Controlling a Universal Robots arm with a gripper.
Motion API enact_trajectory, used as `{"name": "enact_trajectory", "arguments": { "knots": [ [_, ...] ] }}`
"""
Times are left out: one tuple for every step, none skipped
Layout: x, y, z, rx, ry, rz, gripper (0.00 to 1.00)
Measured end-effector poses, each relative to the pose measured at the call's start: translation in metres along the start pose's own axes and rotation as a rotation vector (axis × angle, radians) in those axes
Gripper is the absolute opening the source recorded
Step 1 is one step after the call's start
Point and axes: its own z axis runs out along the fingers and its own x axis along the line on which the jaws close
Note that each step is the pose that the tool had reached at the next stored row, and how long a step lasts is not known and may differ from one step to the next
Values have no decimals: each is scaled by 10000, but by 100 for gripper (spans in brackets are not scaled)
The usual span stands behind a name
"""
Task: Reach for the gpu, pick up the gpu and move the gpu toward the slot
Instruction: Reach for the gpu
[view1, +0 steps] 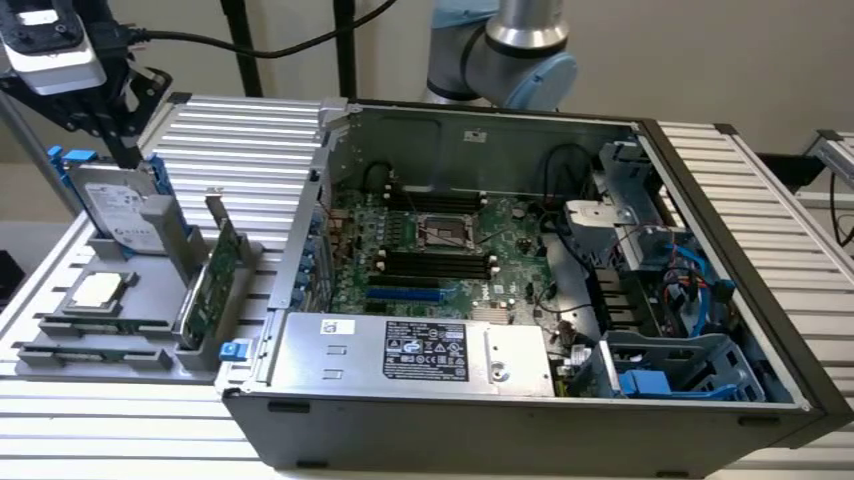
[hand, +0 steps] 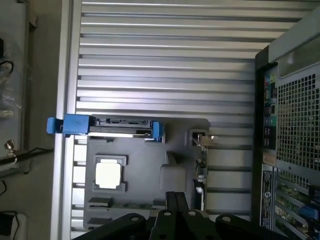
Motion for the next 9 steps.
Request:
{"name": "enact_trajectory", "arguments": {
  "knots": [
    [-23, -17, 9, 2, -3, 1, 11],
    [-47, -35, 18, 5, -5, 2, 11],
    [-70, -52, 27, 7, -9, 1, 11],
    [-95, -70, 36, 8, -11, 0, 11],
    [-120, -88, 45, 10, -12, 0, 11],
    [-144, -104, 53, 12, -14, 0, 11],
    [-169, -120, 62, 13, -16, 0, 11],
    [-196, -138, 72, 15, -18, 1, 11],
    [-223, -155, 81, 17, -20, 1, 11]
  ]
}}
